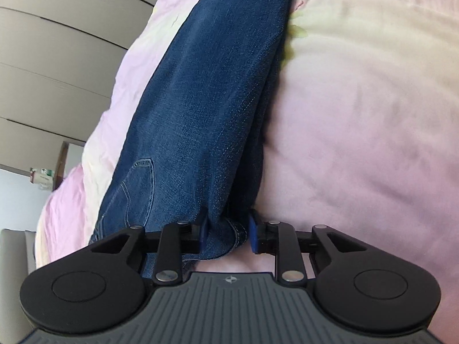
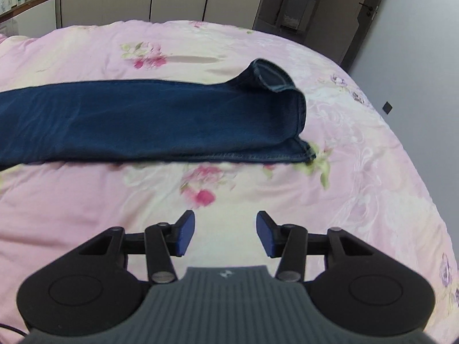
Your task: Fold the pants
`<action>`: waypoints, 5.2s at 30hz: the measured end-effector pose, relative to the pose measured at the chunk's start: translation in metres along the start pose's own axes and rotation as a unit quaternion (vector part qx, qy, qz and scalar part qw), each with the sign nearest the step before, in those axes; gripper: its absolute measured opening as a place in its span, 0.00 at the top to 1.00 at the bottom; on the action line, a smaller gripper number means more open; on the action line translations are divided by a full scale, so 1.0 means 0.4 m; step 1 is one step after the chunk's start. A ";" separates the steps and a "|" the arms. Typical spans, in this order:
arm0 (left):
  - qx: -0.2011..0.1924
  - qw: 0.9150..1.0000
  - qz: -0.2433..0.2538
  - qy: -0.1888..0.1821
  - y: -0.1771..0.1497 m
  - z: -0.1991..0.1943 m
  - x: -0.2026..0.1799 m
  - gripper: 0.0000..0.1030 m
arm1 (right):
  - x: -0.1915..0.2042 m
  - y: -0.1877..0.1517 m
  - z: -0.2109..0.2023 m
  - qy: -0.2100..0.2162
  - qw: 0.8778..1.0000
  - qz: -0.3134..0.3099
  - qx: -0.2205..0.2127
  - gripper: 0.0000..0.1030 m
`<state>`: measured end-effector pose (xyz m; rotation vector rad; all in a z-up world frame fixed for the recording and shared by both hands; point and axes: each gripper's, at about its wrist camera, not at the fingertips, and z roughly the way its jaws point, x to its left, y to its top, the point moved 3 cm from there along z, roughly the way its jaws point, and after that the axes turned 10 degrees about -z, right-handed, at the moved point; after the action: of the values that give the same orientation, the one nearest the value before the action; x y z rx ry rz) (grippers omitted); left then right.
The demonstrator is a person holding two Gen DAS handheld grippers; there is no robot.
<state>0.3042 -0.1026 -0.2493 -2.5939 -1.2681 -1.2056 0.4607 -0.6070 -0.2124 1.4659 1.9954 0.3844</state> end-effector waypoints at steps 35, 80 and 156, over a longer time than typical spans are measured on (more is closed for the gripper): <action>0.051 0.998 -0.018 -0.044 0.028 0.026 0.032 0.75 | -0.384 0.084 0.291 0.019 0.947 0.321 -0.005 0.74; 0.035 0.982 0.038 -0.182 -0.153 -0.192 0.070 0.84 | -0.312 -0.594 -0.262 -0.047 0.861 0.505 0.034 0.96; 0.085 0.948 -0.216 -0.216 0.148 -0.061 0.024 0.90 | -0.389 -0.633 -0.255 0.005 0.895 0.444 0.032 1.00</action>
<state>0.3323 -0.1437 -0.2080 -2.6142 -1.9986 -0.5125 0.2352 -0.8249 -0.2301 2.3641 1.2243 0.6950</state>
